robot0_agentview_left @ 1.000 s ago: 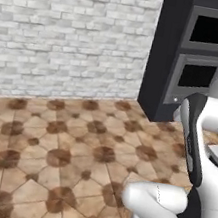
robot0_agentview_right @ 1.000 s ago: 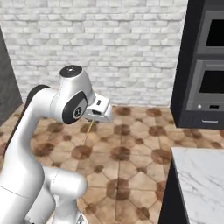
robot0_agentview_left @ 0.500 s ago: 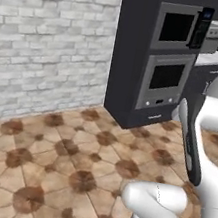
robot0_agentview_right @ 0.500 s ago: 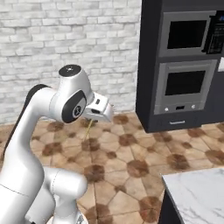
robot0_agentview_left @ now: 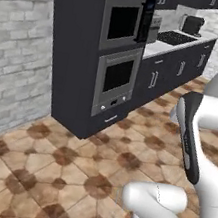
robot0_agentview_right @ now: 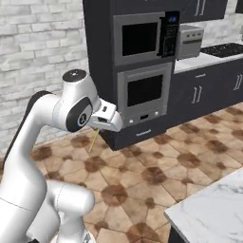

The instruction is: Pick up the straw from the right drawer and put it inside the smoothie cup.

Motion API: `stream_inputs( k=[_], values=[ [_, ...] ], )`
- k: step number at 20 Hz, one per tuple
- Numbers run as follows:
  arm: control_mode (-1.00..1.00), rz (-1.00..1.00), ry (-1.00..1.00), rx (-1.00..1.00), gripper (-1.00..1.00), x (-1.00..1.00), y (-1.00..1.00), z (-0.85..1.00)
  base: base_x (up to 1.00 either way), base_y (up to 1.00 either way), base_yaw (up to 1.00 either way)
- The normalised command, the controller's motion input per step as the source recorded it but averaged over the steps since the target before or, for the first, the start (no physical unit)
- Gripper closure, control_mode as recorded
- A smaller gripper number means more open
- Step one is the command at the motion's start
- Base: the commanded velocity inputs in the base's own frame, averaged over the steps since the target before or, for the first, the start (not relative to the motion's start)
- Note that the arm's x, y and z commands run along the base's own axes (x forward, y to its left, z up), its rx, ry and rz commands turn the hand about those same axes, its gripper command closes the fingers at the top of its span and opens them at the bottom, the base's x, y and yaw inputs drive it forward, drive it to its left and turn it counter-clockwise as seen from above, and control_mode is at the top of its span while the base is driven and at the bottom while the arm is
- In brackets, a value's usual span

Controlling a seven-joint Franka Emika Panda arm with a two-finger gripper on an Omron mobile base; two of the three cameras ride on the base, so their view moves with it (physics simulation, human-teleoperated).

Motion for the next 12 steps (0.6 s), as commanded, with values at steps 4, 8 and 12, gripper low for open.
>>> stream_inputs(
  k=[4,8,12],
  values=[
    [1.0,0.0,0.0,0.0,1.0,0.0,0.0,0.0,0.55,-0.02,-0.66],
    [1.0,0.0,0.0,0.0,1.0,0.0,0.0,0.0,0.58,-0.01,-0.66],
    [1.0,0.0,0.0,0.0,1.0,0.0,0.0,0.0,0.7,0.01,-0.65]
  ],
)
